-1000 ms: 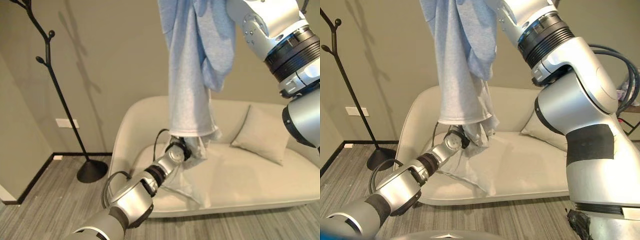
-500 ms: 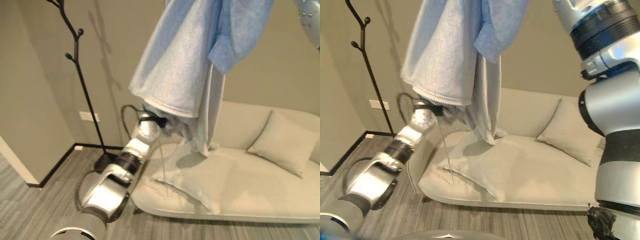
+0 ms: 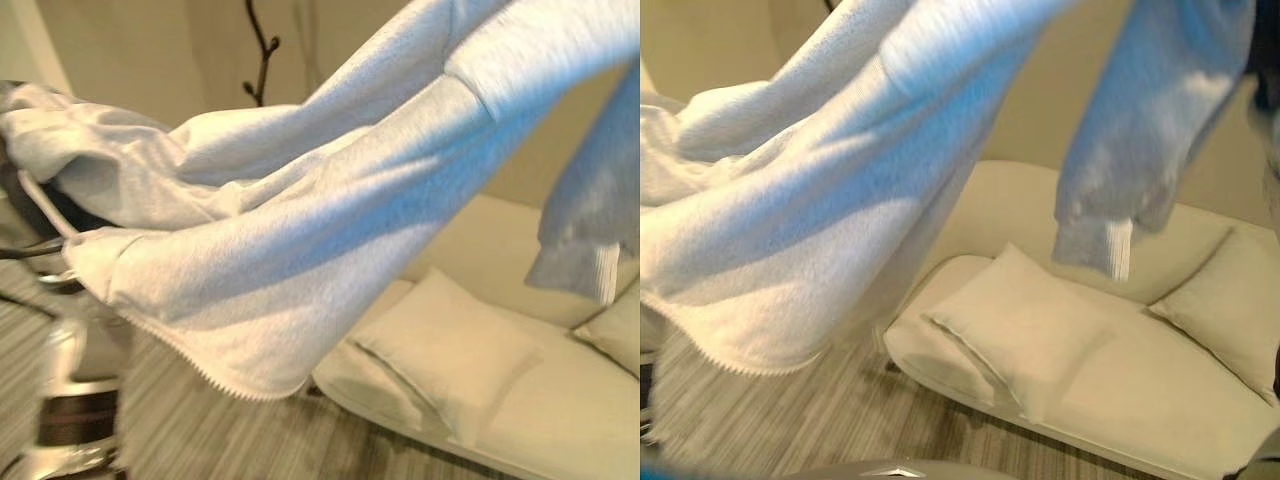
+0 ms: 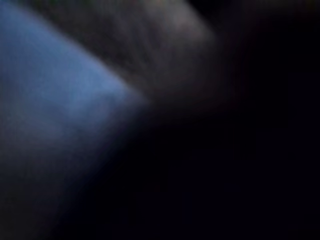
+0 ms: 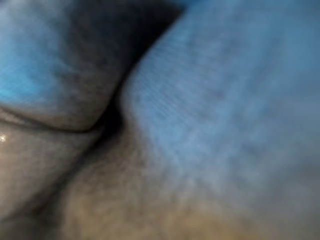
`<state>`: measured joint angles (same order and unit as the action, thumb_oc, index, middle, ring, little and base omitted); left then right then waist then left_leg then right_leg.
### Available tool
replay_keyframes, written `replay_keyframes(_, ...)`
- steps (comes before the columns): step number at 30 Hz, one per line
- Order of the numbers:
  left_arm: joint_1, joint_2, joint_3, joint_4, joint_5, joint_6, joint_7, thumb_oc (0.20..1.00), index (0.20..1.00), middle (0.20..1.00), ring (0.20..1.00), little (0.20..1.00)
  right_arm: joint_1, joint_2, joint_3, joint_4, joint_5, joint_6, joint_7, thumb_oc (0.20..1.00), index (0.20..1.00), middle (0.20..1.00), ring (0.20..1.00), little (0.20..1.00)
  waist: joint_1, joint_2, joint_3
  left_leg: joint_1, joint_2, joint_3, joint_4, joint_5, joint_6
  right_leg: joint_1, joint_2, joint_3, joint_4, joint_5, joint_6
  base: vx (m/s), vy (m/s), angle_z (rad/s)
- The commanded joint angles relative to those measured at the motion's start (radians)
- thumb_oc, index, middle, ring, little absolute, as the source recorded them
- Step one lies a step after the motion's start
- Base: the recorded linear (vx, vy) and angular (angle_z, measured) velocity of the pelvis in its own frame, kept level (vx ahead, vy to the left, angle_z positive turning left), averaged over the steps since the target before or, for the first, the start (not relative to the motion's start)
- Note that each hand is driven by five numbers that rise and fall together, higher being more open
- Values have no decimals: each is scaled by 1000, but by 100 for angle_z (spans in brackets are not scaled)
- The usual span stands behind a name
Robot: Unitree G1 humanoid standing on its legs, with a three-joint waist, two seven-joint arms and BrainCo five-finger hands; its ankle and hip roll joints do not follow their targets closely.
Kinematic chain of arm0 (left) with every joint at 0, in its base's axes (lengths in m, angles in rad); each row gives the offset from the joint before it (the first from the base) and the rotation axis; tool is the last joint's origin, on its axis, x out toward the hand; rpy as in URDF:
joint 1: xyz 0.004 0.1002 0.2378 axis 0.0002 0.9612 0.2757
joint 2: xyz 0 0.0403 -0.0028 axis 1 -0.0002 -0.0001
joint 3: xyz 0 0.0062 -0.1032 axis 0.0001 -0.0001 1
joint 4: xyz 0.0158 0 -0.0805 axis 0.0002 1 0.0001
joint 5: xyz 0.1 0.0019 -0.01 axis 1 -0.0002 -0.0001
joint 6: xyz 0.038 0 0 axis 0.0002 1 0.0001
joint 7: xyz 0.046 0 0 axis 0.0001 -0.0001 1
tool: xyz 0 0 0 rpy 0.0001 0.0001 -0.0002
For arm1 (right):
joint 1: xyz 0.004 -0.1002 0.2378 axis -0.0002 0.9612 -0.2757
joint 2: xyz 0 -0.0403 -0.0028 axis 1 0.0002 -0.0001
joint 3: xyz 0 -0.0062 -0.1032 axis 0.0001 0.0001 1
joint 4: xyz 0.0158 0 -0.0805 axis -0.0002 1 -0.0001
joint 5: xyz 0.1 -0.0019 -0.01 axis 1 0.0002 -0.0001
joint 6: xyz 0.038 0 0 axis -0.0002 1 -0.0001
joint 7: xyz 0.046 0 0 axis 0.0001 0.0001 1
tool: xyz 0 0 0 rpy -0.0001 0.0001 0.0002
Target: Hang the clothes on the sofa on the clothes rack.
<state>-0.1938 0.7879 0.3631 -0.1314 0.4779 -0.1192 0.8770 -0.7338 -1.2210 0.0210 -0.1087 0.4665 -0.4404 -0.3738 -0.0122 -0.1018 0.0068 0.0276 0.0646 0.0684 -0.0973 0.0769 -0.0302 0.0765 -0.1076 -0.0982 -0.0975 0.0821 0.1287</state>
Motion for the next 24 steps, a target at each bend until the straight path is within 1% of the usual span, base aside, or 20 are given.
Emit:
replay_keyframes(1, -76, 59, -10, -19, 19, -5, 35, 200, 200, 200, 200, 200, 68, -4, -64, 1, -48, 17, 17, 200, 200, 200, 200, 200, -25, -70, 7, 4, 72, 46, 96, -108, -57, -45, 20, -20, 91, -65, -3, -137, 268, 70)
replay_keyframes(2, -64, 18, -18, -12, 1, -22, 18, 200, 200, 200, 200, 200, 176, 17, -124, -37, -74, 28, 30, 200, 200, 200, 200, 200, -43, -71, 5, 22, 147, 66, 100, -88, -64, -60, -11, -29, 89, -66, 5, -83, 222, 70)
replay_keyframes(3, -62, 17, -21, -15, 1, -24, 16, 200, 200, 200, 200, 200, 199, 20, -143, -48, -76, 31, 32, 200, 200, 200, 200, 200, -41, -71, 2, 23, 150, 65, 95, -86, -67, -60, -7, -31, 90, -67, 4, -19, 329, 65)
replay_keyframes(4, -55, -20, -47, -16, -15, -43, -2, 200, 200, 200, 200, 200, 298, 38, -190, -74, -93, 39, 43, 200, 200, 200, 200, 200, -54, -66, -6, 35, 209, 75, 83, -40, -84, -66, -30, -37, 86, -71, 13, 43, 392, 42)
replay_keyframes(5, -70, -70, -87, -28, -43, -63, -26, 200, 200, 200, 200, 200, 398, 65, -240, -111, -113, 47, 47, 200, 200, 200, 200, 200, -68, -60, -8, 27, 271, 74, 45, 38, -116, -70, -52, -43, 81, -74, 24, 36, 391, 40)
replay_keyframes(7, -85, -81, -113, -22, -53, -70, -34, 200, 200, 200, 200, 200, 448, 70, -274, -131, -117, 55, 48, 200, 200, 200, 200, 200, -71, -59, -10, 20, 290, 70, 18, 74, -128, -72, -54, -50, 79, -75, 25, 13, 246, 49)
replay_keyframes(8, -98, -104, -141, -23, -61, -81, -42, 200, 200, 200, 200, 200, 471, 72, -278, -144, -127, 51, 51, 200, 200, 200, 200, 200, -84, -65, 0, 3, 319, 76, 10, 92, -141, -76, -71, -47, 76, -73, 36, 2, 294, 40)
replay_keyframes(11, -140, -148, -228, -33, -76, -116, -57, 200, 200, 200, 200, 200, 538, 91, -323, -167, -154, 55, 27, 200, 200, 200, 200, 200, -84, -57, 22, -57, 357, 46, 10, 118, -181, -84, -102, -43, 58, -58, 56, 30, 383, 13)
replay_keyframes(12, -145, -166, -259, -46, -78, -124, -62, 200, 200, 200, 200, 200, 555, 105, -340, -171, -171, 50, 12, 200, 200, 200, 200, 200, -77, -52, 29, -78, 359, 20, 10, 138, -192, -79, -112, -38, 43, -48, 64, 147, 577, 33)
replay_keyframes(13, -130, -181, -289, -72, -57, -134, -78, 200, 200, 200, 200, 200, 570, 137, -341, -191, -194, 54, 6, 200, 200, 200, 200, 200, -77, -28, 38, -88, 353, 4, 14, 78, -199, -72, -145, -30, 15, -22, 86, 180, 675, 29)
replay_keyframes(15, -125, -191, -346, -91, -42, -144, -115, 200, 200, 200, 200, 200, 595, 173, -350, -193, -212, 60, -11, 200, 200, 200, 200, 200, -77, -13, 52, -127, 325, 15, 91, -2, -208, -77, -202, -29, 10, 16, 110, 97, 554, 14)
replay_keyframes(16, -127, -191, -350, -89, -42, -144, -115, 200, 200, 200, 200, 200, 596, 174, -351, -193, -215, 60, -14, 200, 200, 200, 200, 200, -74, -17, 51, -139, 320, 13, 115, -18, -205, -80, -208, -27, 10, 18, 114, 0, 392, 19)
replay_keyframes(17, -122, -188, -368, -79, -40, -145, -113, 200, 200, 200, 200, 200, 589, 203, -344, -197, -228, 66, -27, 200, 200, 200, 200, 200, -69, -23, 68, -187, 288, 11, 195, -67, -199, -96, -240, -21, 10, 56, 125, -19, 299, 12)
replay_keyframes(18, -116, -184, -370, -80, -40, -146, -118, 200, 200, 200, 200, 200, 591, 239, -344, -204, -235, 74, -29, 200, 200, 200, 200, 200, -67, -21, 77, -209, 265, 11, 231, -99, -187, -108, -260, -24, 10, 86, 128, -1, 447, 4)
replay_keyframes(19, -113, -167, -379, -74, -40, -149, -129, 200, 200, 200, 200, 200, 595, 276, -347, -207, -246, 79, -36, 200, 200, 200, 200, 200, -69, -31, 78, -241, 245, 16, 278, -141, -171, -133, -285, -26, 10, 138, 131, 12, 380, -9)
replay_keyframes(20, -111, -145, -377, -74, -39, -154, -125, 200, 200, 200, 200, 200, 581, 304, -340, -215, -258, 88, -47, 200, 200, 200, 200, 200, -66, -39, 83, -256, 225, 29, 301, -158, -152, -160, -299, -26, 10, 195, 129, 45, 535, -20)
replay_keyframes(21, -94, -115, -373, -74, -42, -155, -110, 200, 200, 200, 200, 200, 542, 341, -297, -225, -280, 93, -67, 200, 200, 200, 200, 200, -56, -31, 93, -247, 213, 65, 303, -177, -121, -195, -296, -50, 10, 232, 121, 63, 539, -33)
replay_keyframes(22, -89, -115, -378, -70, -45, -156, -113, 200, 200, 200, 200, 200, 558, 357, -290, -225, -290, 99, -71, 200, 200, 200, 200, 200, -74, -34, 95, -235, 194, 68, 279, -175, -106, -193, -276, -17, 16, 227, 109, 77, 565, -34)
replay_keyframes(23, -87, -118, -387, -66, -48, -164, -126, 200, 200, 200, 200, 200, 590, 363, -307, -235, -296, 101, -63, 200, 200, 200, 200, 200, -94, -39, 92, -223, 170, 68, 254, -169, -93, -183, -248, 31, 35, 197, 94, 33, 309, -20)
replay_keyframes(24, -88, -118, -390, -66, -48, -165, -127, 200, 200, 200, 200, 200, 596, 365, -311, -239, -295, 102, -62, 200, 200, 200, 200, 200, -92, -42, 92, -223, 167, 69, 249, -161, -91, -189, -251, 34, 42, 196, 94, 26, 270, 11)
